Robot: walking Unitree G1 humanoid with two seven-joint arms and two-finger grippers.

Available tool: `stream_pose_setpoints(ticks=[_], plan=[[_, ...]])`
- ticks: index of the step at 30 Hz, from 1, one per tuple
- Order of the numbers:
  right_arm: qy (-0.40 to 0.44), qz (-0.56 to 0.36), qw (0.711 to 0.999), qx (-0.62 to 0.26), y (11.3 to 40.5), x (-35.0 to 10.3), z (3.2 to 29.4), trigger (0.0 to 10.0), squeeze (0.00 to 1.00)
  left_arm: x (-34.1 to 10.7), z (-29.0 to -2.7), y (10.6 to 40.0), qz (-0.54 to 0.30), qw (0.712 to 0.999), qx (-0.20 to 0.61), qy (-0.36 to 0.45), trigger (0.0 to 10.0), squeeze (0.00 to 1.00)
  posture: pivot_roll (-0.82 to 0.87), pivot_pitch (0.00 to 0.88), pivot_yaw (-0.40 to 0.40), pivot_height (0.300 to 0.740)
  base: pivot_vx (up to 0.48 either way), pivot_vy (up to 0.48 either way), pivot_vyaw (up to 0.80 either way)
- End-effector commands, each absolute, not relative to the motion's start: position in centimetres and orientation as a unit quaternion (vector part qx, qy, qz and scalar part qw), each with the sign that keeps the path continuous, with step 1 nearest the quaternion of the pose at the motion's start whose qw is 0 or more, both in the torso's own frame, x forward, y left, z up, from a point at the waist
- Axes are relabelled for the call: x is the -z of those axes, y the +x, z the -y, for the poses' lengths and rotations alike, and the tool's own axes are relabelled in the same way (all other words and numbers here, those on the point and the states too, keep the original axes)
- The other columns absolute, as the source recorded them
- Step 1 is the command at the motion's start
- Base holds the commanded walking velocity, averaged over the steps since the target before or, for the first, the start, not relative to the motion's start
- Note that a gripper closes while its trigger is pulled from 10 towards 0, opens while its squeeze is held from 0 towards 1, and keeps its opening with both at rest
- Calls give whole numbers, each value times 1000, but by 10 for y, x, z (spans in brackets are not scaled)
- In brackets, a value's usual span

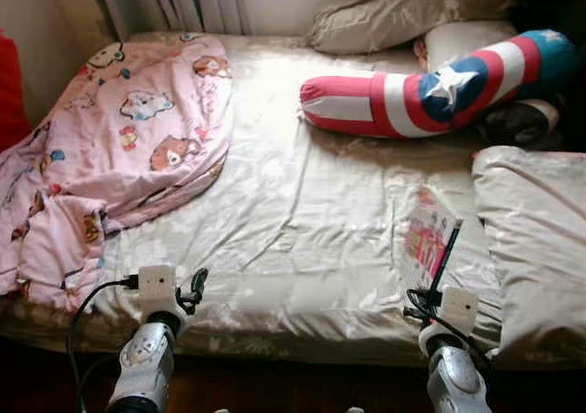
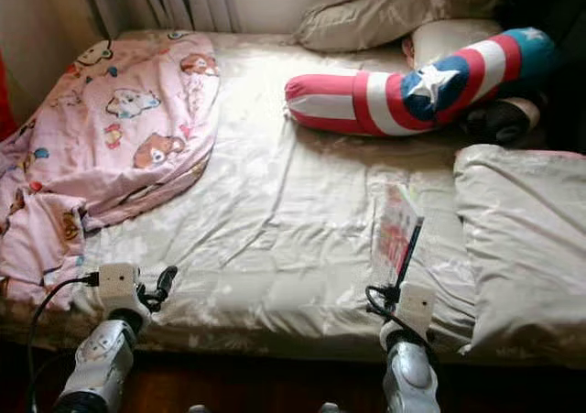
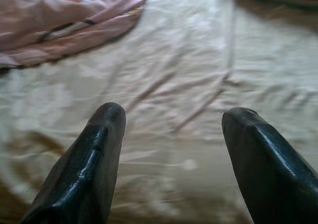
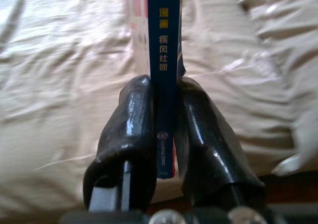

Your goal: Clean up the room

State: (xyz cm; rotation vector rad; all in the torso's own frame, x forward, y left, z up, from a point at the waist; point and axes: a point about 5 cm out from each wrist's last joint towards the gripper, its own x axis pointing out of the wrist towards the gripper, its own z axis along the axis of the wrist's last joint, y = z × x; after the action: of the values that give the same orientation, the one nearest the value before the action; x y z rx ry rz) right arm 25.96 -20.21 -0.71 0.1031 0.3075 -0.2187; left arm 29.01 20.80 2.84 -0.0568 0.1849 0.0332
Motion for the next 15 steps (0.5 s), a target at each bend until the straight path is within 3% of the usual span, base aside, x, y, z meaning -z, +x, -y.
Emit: stream_pose_setpoints(ticks=[1,15], plan=[[50,-135,983,112,264,1,203,10000,0,-23,-213,284,-104,994,-23,-23,10000,0,23,130,-29,706,0,-311,0],[46,-144,984,98,262,5,199,10000,0,-23,-217,281,-96,994,-32,-32,10000,0,29,143,-38,706,0,-22,0]])
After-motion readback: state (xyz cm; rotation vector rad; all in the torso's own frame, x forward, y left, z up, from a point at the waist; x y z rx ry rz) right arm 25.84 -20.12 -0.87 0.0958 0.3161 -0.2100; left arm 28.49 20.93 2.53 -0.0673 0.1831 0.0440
